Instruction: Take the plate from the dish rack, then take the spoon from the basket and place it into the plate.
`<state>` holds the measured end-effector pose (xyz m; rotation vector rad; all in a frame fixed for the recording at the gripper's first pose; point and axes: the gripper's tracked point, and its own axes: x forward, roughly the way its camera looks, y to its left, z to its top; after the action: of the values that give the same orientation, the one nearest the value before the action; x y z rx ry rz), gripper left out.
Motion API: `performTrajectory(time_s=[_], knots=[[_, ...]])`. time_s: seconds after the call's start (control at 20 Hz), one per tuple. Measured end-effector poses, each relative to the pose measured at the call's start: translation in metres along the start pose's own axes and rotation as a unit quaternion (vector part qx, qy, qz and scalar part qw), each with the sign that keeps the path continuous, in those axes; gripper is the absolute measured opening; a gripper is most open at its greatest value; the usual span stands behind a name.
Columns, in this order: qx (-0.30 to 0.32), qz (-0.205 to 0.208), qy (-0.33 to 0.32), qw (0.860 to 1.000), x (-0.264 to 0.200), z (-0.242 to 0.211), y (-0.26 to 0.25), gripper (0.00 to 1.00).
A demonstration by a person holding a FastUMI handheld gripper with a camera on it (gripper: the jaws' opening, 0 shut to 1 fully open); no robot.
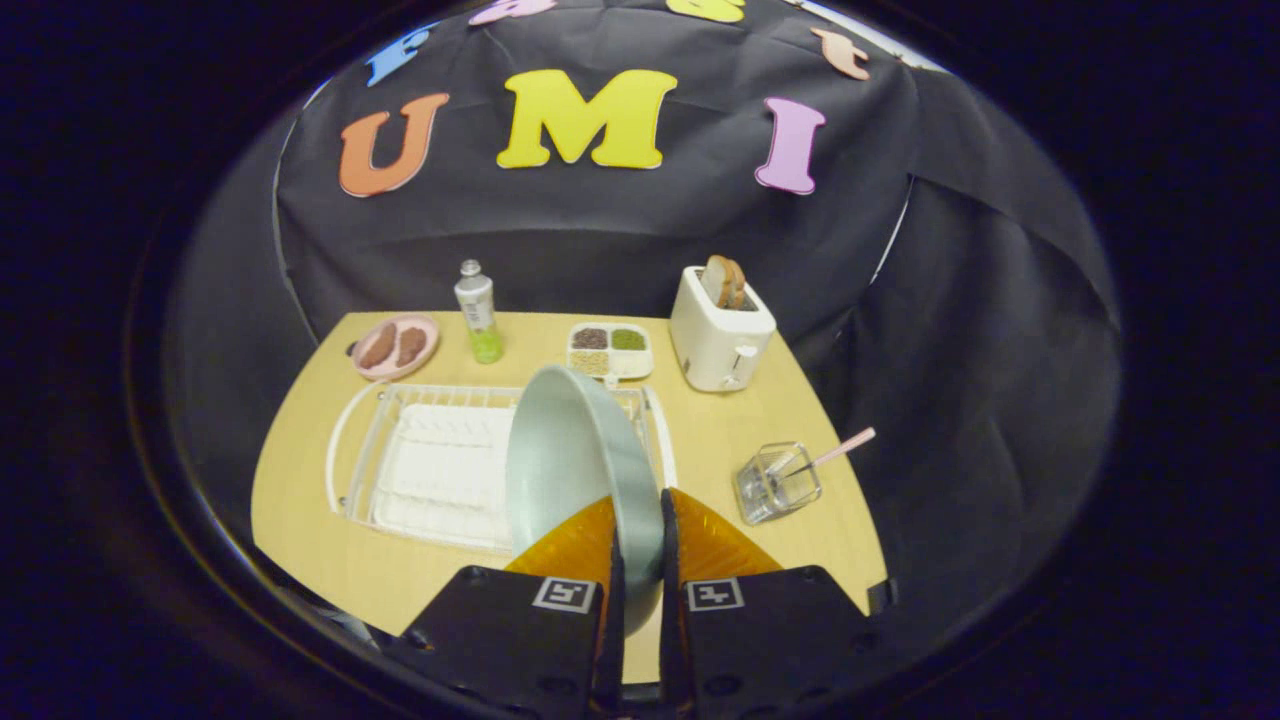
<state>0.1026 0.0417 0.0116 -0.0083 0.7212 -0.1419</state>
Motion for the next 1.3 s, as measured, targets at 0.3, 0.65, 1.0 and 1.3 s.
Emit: performTrajectory(time_s=[0.3, 0.65, 1.0, 1.3], knots=[[0.041, 0.075, 0.011, 0.996, 0.022, -0.118, -0.013, 0.19], [0.116, 0.174, 0.073, 0.975, 0.083, -0.199, 0.006, 0.19], [0.141, 0.251, 0.090, 0.953, 0.115, -0.223, 0.001, 0.22], [0.117, 0.240, 0.040, 0.963, 0.118, -0.214, -0.018, 0.28]])
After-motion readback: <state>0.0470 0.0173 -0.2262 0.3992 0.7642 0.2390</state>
